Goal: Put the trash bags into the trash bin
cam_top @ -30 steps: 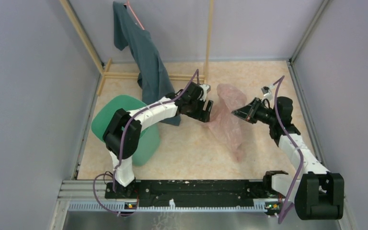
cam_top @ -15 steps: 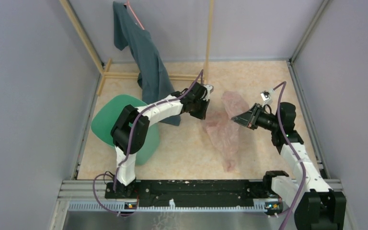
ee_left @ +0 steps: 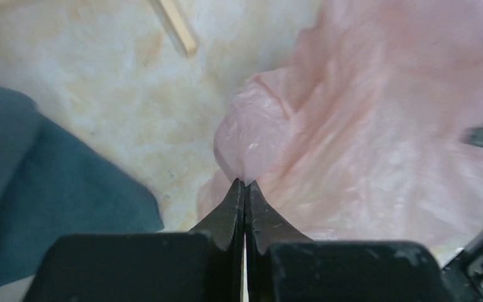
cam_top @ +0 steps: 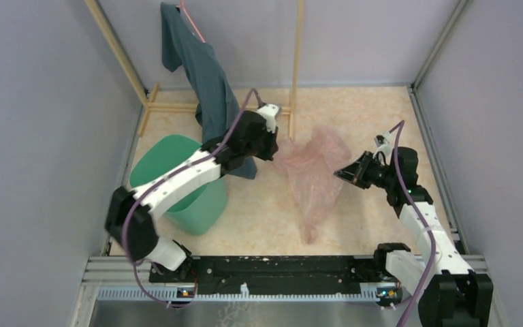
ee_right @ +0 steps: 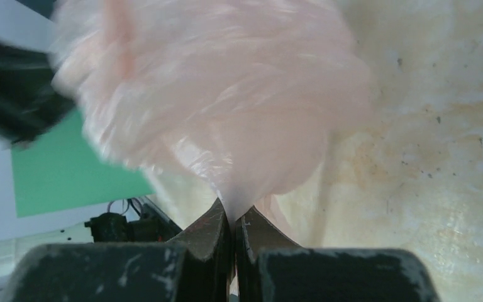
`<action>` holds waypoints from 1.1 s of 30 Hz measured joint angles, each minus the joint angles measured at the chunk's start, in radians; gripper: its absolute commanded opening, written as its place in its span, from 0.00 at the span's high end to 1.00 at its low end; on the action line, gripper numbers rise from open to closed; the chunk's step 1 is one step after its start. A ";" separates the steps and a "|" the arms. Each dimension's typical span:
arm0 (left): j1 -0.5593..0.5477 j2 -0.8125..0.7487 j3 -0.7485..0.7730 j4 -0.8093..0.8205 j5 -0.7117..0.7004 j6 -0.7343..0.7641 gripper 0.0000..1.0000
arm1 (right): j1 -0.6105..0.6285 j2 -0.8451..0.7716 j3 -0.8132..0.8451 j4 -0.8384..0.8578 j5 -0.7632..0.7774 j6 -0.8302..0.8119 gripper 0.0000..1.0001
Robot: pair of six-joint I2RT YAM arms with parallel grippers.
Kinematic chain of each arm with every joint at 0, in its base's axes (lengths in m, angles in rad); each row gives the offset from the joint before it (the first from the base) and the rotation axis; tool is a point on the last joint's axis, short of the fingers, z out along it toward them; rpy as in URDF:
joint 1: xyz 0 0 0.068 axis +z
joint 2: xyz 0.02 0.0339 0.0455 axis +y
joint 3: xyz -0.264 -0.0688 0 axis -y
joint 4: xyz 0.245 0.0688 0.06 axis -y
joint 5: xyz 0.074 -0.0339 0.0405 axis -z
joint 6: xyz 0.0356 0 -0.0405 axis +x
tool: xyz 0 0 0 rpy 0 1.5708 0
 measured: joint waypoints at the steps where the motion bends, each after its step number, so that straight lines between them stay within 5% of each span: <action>1: 0.000 -0.082 -0.048 0.035 -0.002 0.004 1.00 | 0.000 0.010 -0.008 0.008 0.006 0.005 1.00; 7: 0.001 -0.499 -0.267 0.338 0.028 0.037 1.00 | 0.009 0.075 -0.084 0.059 -0.012 0.041 0.66; 11: 0.000 -0.566 -0.309 0.462 0.077 0.048 1.00 | 0.084 0.100 -0.043 -0.012 0.040 -0.012 0.51; 15: 0.000 -0.538 -0.311 0.478 0.098 0.052 1.00 | 0.142 0.079 0.087 -0.188 0.210 -0.100 0.21; 22: 0.000 -0.509 -0.311 0.467 0.095 0.064 1.00 | 0.145 -0.050 0.313 -0.352 0.375 -0.218 0.05; 33: 0.000 -0.509 -0.312 0.472 0.148 0.089 1.00 | 0.401 0.183 0.425 -0.302 0.414 -0.312 0.03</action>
